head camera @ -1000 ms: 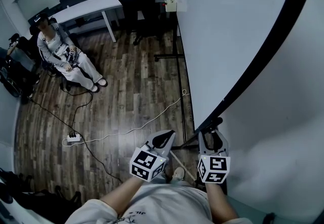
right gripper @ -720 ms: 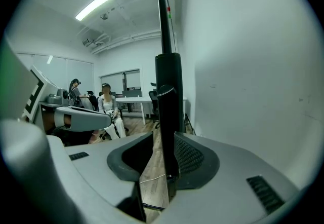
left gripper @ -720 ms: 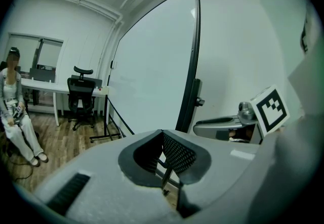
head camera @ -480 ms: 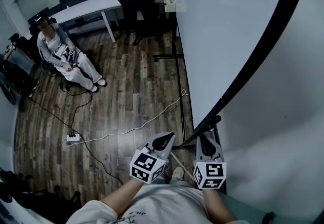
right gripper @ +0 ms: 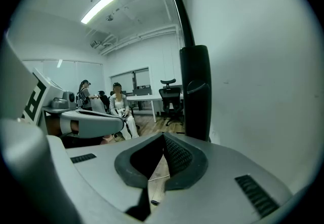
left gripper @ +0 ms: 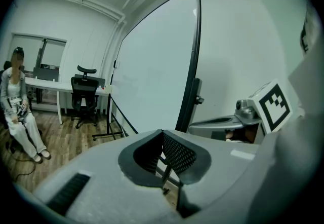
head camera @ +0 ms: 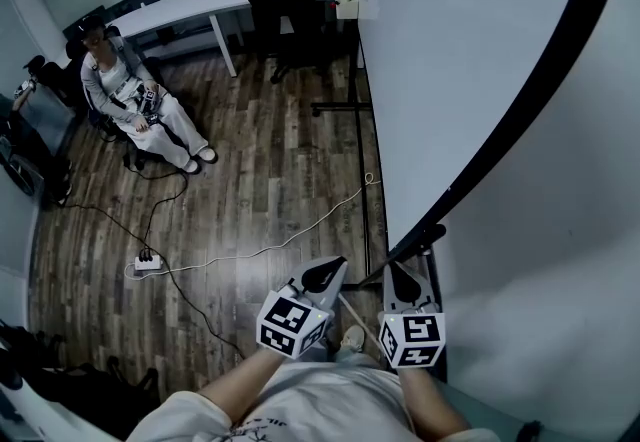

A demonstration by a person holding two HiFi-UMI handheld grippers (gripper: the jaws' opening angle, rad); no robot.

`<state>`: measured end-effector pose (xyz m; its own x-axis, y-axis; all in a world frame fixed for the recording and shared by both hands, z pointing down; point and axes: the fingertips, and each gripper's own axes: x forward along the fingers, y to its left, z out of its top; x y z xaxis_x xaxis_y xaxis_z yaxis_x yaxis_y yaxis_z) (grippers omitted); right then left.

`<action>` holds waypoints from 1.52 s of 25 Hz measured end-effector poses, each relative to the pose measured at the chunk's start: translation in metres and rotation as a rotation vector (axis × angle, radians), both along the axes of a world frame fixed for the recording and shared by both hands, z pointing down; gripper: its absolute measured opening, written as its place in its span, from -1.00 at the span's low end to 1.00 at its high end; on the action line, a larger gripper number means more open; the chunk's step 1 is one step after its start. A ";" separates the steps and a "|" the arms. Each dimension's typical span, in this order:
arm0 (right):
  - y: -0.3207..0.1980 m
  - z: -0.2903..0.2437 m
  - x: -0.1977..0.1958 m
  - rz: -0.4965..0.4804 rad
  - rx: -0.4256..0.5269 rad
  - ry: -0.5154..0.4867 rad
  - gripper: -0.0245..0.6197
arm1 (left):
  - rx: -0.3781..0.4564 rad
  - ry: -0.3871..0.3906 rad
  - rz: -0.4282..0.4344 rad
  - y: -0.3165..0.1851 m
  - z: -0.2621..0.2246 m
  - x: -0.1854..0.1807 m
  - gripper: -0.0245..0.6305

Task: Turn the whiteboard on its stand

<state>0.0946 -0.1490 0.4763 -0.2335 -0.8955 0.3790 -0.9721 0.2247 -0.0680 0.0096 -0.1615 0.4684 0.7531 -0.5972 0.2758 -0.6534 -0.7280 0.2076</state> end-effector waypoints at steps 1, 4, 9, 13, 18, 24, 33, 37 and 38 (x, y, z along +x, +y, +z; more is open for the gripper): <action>-0.003 -0.001 -0.002 -0.005 0.000 -0.001 -0.90 | 0.002 0.001 -0.004 -0.001 -0.001 -0.001 -0.89; -0.005 -0.001 -0.006 -0.007 -0.007 -0.008 -0.90 | -0.003 0.002 -0.007 0.000 0.000 -0.002 -0.89; -0.005 0.005 -0.004 -0.015 -0.014 -0.003 -0.90 | -0.007 0.002 -0.010 -0.001 0.005 0.001 -0.89; -0.006 0.006 -0.004 -0.016 -0.017 -0.004 -0.90 | -0.004 0.005 -0.010 -0.002 0.004 0.001 -0.89; -0.007 0.006 -0.003 -0.023 -0.017 -0.001 -0.90 | -0.003 0.000 -0.008 -0.001 0.006 0.004 -0.89; -0.007 0.005 -0.003 -0.022 -0.018 -0.004 -0.90 | -0.004 -0.006 0.003 0.001 0.006 0.005 -0.89; -0.009 0.006 -0.005 -0.041 -0.021 0.000 -0.90 | -0.009 -0.001 -0.005 -0.003 0.007 0.003 -0.89; -0.009 0.002 -0.008 -0.048 -0.014 0.007 -0.90 | -0.003 -0.002 -0.001 -0.002 0.003 0.002 -0.89; -0.010 0.001 -0.009 -0.048 -0.013 0.006 -0.90 | -0.003 -0.002 0.000 -0.002 0.002 0.002 -0.89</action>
<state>0.0860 -0.1587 0.4768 -0.2736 -0.8783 0.3921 -0.9606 0.2702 -0.0650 0.0113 -0.1636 0.4706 0.7525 -0.5966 0.2788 -0.6539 -0.7273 0.2085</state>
